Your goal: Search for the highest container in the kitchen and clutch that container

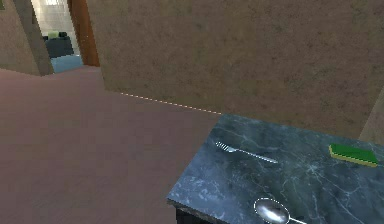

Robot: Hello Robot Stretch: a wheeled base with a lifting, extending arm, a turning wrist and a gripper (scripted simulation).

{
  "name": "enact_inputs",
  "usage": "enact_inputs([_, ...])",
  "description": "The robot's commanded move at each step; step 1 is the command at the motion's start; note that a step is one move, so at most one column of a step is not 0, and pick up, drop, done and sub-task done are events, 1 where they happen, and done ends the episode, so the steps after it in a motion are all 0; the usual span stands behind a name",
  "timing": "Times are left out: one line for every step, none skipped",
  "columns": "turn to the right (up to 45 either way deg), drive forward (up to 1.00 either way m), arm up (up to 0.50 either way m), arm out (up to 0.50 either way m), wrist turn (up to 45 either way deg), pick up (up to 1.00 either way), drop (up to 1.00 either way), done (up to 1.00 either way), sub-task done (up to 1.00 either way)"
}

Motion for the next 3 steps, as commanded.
enact_inputs([0.0, 0.0, 0.0, 0.0, 45.0, 0.0, 0.0, 0.0, 0.0])
enact_inputs([0.0, 0.0, 0.0, 0.0, 18.0, 0.0, 0.0, 0.0, 0.0])
enact_inputs([0.0, 0.0, -0.08, 0.0, 0.0, 0.0, 0.0, 0.0, 0.0])
